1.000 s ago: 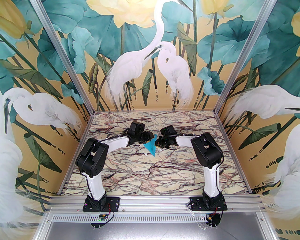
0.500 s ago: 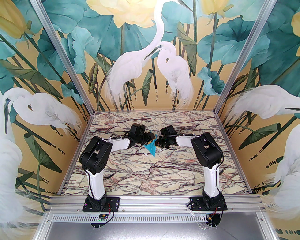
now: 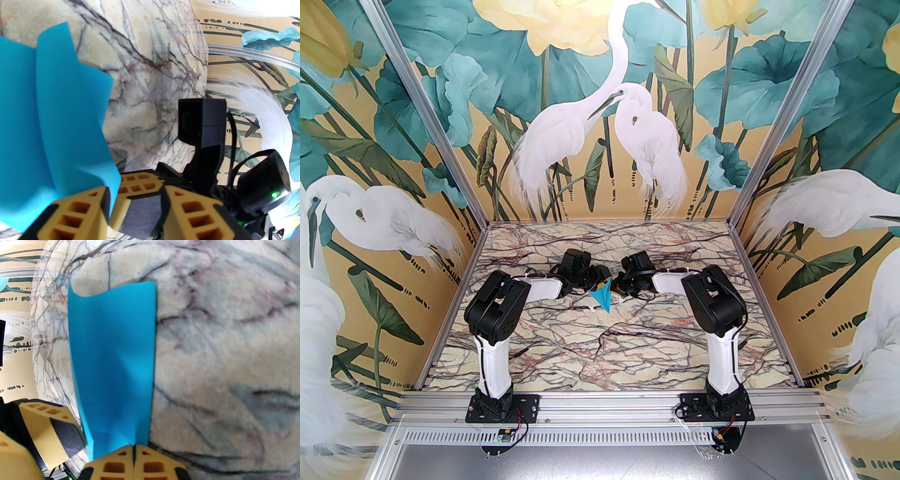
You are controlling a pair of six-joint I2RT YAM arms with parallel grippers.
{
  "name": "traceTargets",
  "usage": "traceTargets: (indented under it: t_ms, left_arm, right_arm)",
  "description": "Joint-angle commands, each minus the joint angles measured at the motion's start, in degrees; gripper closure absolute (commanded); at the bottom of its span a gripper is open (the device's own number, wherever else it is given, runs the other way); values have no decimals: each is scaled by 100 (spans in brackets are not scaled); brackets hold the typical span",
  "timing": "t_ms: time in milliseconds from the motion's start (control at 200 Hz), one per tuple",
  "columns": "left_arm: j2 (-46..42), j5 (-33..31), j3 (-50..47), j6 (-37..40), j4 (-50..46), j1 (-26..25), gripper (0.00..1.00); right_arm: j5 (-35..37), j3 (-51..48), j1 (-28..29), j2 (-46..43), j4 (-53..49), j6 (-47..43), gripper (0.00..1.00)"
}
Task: Fold a paper plane with a square sheet of paper (fold left side to right side)
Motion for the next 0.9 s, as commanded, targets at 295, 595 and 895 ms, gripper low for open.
traceTargets:
  t_ms: [295, 595, 895]
  left_arm:
    - [260, 77, 23, -140, 250, 24, 58]
    - [277, 103, 26, -135, 259, 24, 58]
    - [312, 151, 41, -153, 309, 24, 59]
  right_arm:
    - [-429, -477, -310, -390, 1281, 829, 83]
    - [-689, -482, -391, -145, 1985, 1245, 79]
    - [-908, -390, -391, 201, 2379, 1519, 80]
